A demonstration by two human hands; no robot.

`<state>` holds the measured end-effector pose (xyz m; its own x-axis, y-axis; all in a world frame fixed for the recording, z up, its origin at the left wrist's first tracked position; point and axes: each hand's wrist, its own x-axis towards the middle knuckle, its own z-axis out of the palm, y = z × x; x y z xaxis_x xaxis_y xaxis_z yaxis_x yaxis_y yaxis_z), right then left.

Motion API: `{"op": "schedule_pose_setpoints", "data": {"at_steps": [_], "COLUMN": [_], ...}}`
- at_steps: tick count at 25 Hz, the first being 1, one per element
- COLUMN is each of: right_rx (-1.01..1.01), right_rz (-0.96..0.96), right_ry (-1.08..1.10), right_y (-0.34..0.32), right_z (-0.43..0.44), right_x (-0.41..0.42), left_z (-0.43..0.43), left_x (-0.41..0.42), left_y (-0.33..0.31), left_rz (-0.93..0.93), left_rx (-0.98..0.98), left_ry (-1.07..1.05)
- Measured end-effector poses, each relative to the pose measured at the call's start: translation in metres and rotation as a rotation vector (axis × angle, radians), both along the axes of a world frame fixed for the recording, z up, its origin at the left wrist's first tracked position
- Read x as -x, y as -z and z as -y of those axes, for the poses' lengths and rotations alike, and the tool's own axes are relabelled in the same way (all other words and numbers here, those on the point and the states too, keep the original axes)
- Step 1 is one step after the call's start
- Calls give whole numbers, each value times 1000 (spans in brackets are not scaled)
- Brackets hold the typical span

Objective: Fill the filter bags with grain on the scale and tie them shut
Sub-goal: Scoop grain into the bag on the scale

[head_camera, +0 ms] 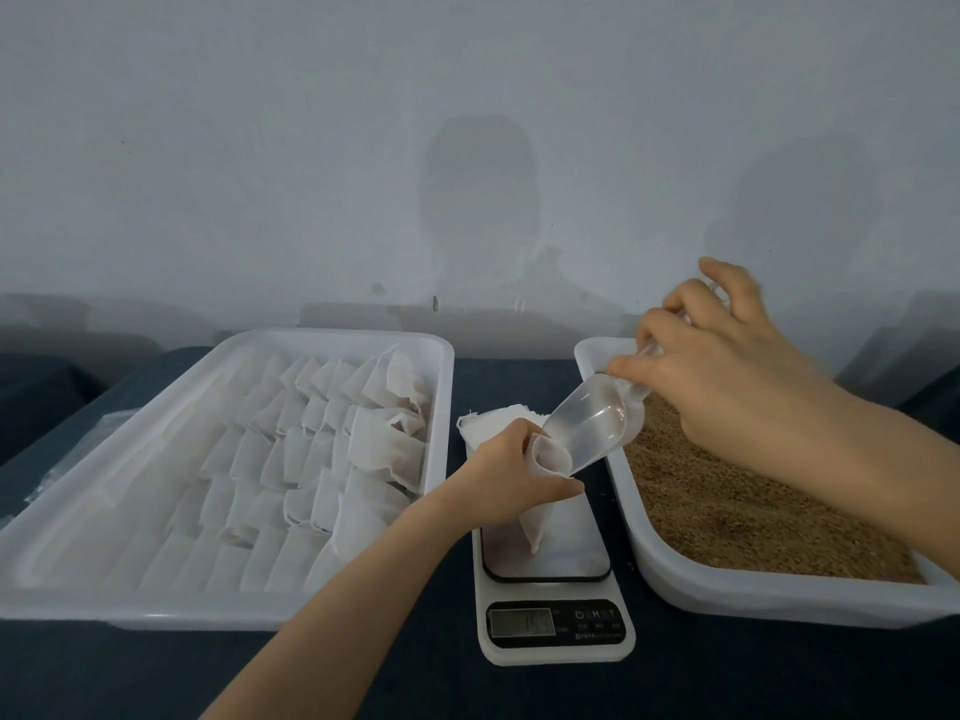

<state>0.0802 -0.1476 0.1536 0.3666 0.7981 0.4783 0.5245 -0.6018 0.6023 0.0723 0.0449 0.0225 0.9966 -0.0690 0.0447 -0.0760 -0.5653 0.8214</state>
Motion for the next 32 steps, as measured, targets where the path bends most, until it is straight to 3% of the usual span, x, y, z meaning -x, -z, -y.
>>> {"op": "schedule_pose_setpoints", "data": {"at_steps": [9,15,19,32], "right_rx": [-75,-220,-137,-176], "right_rz": [53,15,-46,-128], "right_ry": [-77,240,407,371], "right_y": [-1,23,72,116], "right_z": [8,105,153,152], "right_x": [12,-45,-69,-61], "left_z": [-1,-1,-2,-3], "left_x": [-1,-2,-2,-4], "left_y": [3,6,6,7], "left_rz": [-25,-9,-26,-25], "left_rx": [-1,-56,-42,-41], "left_ry": [-15,-23,-24,-20]}}
